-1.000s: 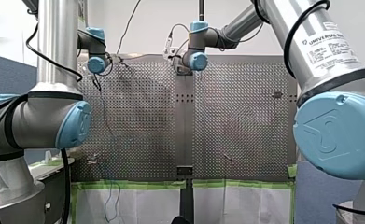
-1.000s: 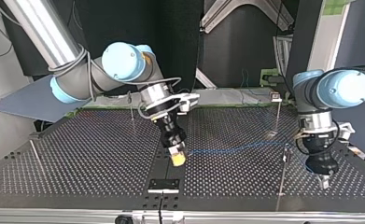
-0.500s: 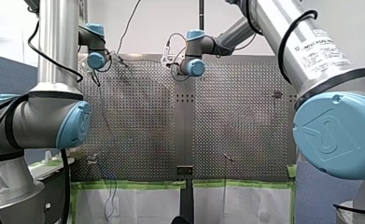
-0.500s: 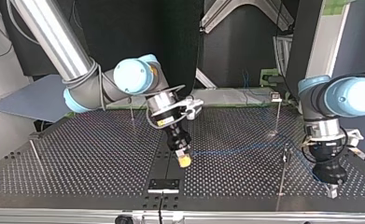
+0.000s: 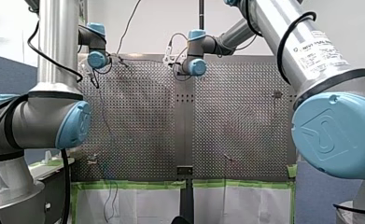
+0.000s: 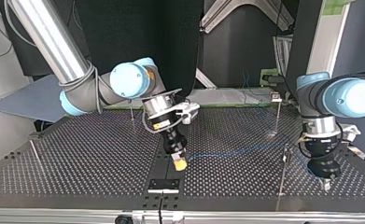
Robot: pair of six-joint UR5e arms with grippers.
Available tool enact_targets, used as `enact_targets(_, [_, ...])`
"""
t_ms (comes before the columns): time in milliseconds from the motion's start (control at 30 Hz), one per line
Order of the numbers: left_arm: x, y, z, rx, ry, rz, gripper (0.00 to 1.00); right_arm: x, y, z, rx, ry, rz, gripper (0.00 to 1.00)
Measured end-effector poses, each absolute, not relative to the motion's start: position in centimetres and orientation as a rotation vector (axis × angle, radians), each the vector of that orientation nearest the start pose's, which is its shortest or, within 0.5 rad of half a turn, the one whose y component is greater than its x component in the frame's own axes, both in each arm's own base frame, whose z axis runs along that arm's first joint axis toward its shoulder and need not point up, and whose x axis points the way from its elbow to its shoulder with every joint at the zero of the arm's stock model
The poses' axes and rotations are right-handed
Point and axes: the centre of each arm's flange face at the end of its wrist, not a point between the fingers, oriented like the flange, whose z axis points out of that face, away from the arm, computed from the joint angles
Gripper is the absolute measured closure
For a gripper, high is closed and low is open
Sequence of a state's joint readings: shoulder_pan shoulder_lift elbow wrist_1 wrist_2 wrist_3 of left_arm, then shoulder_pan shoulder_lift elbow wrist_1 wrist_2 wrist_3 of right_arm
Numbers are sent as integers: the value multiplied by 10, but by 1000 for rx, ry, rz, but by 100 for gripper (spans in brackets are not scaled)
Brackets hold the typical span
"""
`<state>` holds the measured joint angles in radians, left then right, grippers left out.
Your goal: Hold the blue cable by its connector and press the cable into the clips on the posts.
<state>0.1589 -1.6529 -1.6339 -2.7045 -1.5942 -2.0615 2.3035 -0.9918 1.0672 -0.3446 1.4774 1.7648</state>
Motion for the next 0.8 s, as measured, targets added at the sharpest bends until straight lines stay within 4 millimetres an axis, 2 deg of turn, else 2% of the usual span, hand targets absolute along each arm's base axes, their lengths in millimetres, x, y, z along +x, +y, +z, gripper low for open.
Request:
enact_targets(33, [560, -43, 462, -429, 1214, -267, 95, 605, -459, 419, -2011, 984, -2813, 100])
enact_targets(67, [560, -43, 461, -428, 1220, -263, 84, 605, -459, 419, -2012, 984, -2811, 100])
enact_targets(100, [560, -43, 461, -427, 1224, -261, 69, 605, -459, 419, -2013, 985, -2810, 100])
enact_targets(133, [560, -43, 460, -427, 1229, -259, 69, 604, -459, 418, -2015, 986, -2808, 100])
enact_targets(200, [559, -44, 459, -425, 1242, -252, 48, 604, -459, 418, -2017, 988, -2806, 100])
enact_targets(233, [558, -44, 458, -425, 1247, -249, 48, 604, -459, 418, -2018, 988, -2805, 100])
enact_targets(300, [557, -44, 456, -427, 1261, -243, 38, 604, -459, 418, -2020, 988, -2804, 100])
enact_targets(533, [552, -41, 450, -453, 1313, -187, 36, 604, -459, 417, -2024, 988, -2801, 100])
enact_targets(567, [551, -41, 448, -456, 1323, -175, 31, 604, -459, 417, -2024, 988, -2801, 100])
enact_targets(600, [550, -40, 447, -456, 1331, -168, 21, 604, -459, 417, -2025, 988, -2801, 100])
enact_targets(633, [550, -41, 446, -453, 1341, -161, 21, 604, -459, 417, -2026, 989, -2801, 100])
enact_targets(700, [548, -42, 443, -438, 1368, -151, 0, 604, -459, 417, -2026, 989, -2800, 100])
enact_targets(800, [545, -44, 439, -416, 1404, -138, 0, 604, -459, 417, -2028, 990, -2799, 100])
